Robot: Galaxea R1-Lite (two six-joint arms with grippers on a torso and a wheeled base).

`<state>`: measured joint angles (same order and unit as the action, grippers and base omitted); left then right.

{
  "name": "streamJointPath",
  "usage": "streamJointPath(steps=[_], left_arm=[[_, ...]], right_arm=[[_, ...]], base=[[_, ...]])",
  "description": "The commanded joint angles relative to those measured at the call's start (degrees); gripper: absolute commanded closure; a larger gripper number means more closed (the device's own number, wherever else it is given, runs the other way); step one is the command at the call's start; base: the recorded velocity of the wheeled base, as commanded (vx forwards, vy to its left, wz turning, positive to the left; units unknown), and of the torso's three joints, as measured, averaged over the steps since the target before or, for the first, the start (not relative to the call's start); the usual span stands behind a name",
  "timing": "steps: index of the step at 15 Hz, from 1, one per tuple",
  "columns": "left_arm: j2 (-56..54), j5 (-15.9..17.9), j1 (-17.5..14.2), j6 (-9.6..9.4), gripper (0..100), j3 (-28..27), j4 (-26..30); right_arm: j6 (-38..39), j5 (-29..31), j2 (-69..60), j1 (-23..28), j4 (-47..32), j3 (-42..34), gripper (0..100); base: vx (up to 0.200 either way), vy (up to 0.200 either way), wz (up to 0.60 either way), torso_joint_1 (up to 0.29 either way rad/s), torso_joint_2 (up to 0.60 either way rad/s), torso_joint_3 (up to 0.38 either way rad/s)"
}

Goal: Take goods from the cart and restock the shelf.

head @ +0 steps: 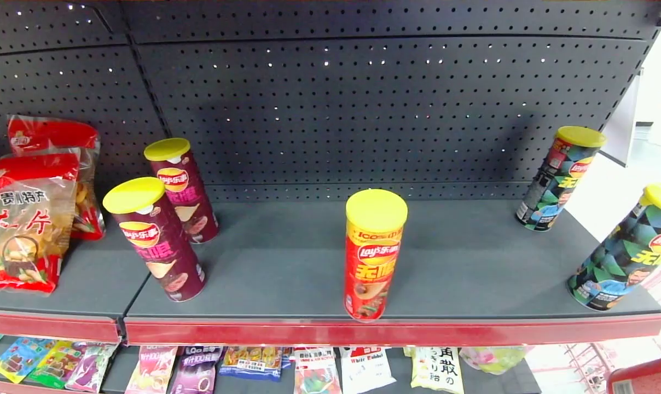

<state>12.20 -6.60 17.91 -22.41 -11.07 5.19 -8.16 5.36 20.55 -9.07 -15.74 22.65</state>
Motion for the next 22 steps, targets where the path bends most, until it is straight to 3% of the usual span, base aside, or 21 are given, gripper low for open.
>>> streamJointPath(steps=[1,6,7,9,11,13,14,17,22], left_arm=[[-1.3,0.09,0.02,-0.01,0,0.43,0.08],[-5.0,-1.67,-0.15,0.08,0,3.33,0.17],[-7.02,-2.46,-0.24,0.7,0,4.21,0.17],[-6.84,-5.09,-0.24,1.4,0,4.04,0.17],[-6.84,-8.52,-0.42,4.3,0,4.3,0.34],[-6.75,-8.52,-0.51,9.49,0,4.21,1.31],[-6.75,-8.52,-0.51,10.1,0,4.04,1.93],[-7.28,-8.79,-0.59,10.28,0,4.3,2.89],[-6.67,-8.96,-2.79,10.54,0,4.13,3.07]], right_arm=[[-0.11,-0.27,-1.66,-0.16,0.01,0.29,100],[-0.37,-4.75,6.78,-0.51,1.32,5.91,100],[-1.34,-8.26,16.54,-0.69,4.31,9.87,100],[-3.53,-8.44,24.36,-2.27,9.23,11.36,100],[-3.8,-8.26,33.06,-5.34,17.5,12.07,100],[-3.71,-7.91,39.3,-8.16,19.25,15.85,100],[-3.71,-7.91,41.41,-8.42,19.25,17.52,100],[-3.53,-8.26,51.96,-8.86,19.25,27.18,100],[-2.66,-8.53,63.91,-11.76,19.17,36.24,100]], base=[[0.0,0.0,0.0,0.0,0.0,0.0],[0.0,0.0,0.0,0.0,0.0,0.0],[0.0,0.0,0.0,0.0,0.0,0.0],[0.0,0.0,0.0,0.0,0.0,0.0],[0.0,0.0,0.0,0.0,0.0,0.0],[0.0,0.0,0.0,0.0,0.0,0.0],[0.0,0.0,0.0,0.0,0.0,0.0],[0.0,0.0,0.0,0.0,0.0,0.0],[0.0,0.0,0.0,0.0,0.0,0.0]])
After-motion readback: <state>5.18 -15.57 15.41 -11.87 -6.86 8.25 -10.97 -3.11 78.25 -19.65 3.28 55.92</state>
